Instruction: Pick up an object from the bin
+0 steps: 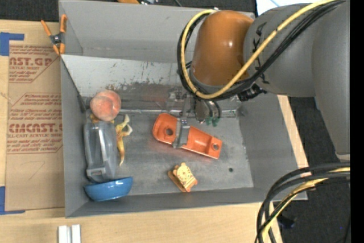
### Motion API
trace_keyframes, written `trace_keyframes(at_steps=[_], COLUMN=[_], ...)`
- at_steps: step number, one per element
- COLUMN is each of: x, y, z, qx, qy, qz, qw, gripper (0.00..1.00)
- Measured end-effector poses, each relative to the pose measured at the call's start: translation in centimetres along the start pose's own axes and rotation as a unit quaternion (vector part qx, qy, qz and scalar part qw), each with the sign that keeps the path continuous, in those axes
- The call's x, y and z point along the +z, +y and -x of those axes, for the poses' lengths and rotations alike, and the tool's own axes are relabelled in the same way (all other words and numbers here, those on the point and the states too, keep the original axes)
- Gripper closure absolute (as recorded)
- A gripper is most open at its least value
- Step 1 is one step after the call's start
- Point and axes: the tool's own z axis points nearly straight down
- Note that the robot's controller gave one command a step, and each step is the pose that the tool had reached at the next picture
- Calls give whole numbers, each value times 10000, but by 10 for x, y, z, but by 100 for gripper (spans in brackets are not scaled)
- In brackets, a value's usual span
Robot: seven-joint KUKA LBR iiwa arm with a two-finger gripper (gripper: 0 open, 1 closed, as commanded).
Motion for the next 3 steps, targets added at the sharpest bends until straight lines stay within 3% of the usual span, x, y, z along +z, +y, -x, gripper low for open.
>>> trace_keyframes(at_steps=[1,2,3], x=[0,80,69], y=[0,2,5], z=[0,2,3], qx=[0,279,296], qy=[0,27,-51], qz=[0,7,21], qw=[10000,9996,9995], gripper=[0,0,0])
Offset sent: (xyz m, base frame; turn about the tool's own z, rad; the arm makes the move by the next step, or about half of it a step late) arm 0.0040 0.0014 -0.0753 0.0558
